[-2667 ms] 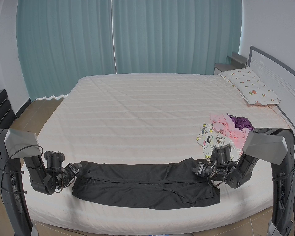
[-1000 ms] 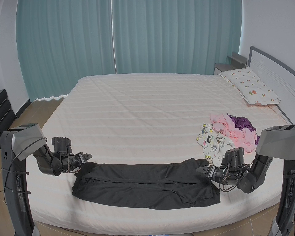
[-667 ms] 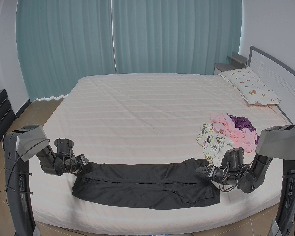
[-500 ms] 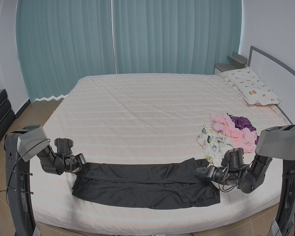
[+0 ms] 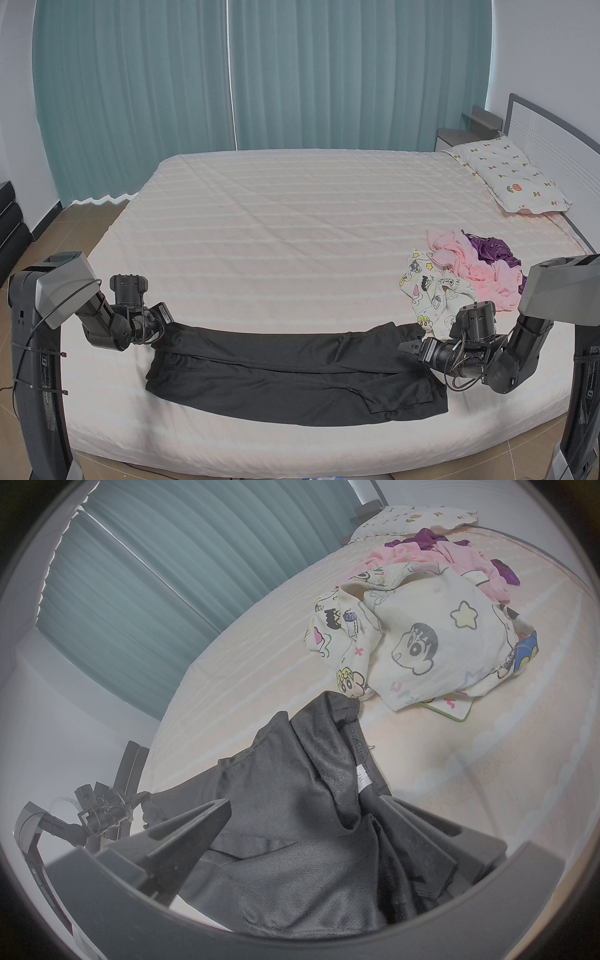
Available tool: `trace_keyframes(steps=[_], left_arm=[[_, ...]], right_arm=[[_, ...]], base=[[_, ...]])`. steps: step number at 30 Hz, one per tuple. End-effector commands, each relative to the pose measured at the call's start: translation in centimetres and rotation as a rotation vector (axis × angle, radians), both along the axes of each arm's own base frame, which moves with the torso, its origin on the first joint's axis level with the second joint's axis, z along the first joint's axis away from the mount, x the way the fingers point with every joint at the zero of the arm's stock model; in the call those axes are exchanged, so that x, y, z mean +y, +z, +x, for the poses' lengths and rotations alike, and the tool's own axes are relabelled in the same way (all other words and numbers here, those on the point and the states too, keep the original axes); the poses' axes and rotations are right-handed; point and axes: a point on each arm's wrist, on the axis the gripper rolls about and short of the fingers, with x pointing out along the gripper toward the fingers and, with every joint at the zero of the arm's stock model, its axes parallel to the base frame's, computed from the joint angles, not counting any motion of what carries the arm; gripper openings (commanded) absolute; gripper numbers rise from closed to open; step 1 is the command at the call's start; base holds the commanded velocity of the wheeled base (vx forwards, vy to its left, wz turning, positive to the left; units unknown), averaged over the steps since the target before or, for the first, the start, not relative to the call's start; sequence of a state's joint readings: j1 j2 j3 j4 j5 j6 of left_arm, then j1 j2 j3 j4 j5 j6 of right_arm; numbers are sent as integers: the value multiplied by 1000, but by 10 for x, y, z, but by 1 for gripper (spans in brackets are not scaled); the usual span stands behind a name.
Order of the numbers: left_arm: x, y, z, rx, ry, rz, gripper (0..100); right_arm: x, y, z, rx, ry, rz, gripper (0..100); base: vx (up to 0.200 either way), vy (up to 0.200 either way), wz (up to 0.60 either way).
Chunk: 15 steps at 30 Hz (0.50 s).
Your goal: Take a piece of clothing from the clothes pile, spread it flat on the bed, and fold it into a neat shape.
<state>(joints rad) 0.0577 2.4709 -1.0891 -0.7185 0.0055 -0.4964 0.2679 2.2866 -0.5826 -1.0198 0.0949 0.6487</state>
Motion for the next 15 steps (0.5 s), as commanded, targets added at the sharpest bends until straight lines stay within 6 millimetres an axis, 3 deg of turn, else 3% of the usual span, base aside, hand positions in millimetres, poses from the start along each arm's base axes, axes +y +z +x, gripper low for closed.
trace_keyframes(steps=[1,8,15], left_arm=[[0,0,1,-1,0,0,100],[2,8,-6,2,8,-4,100],[-2,17,-46,73,-48,-60,100]], right_arm=[[0,-1,0,1,1,0,100],[0,-1,0,3,1,-1,100],[0,-1,0,4,1,-1,100]], base=[[0,0,0],[0,0,0],[0,0,0]])
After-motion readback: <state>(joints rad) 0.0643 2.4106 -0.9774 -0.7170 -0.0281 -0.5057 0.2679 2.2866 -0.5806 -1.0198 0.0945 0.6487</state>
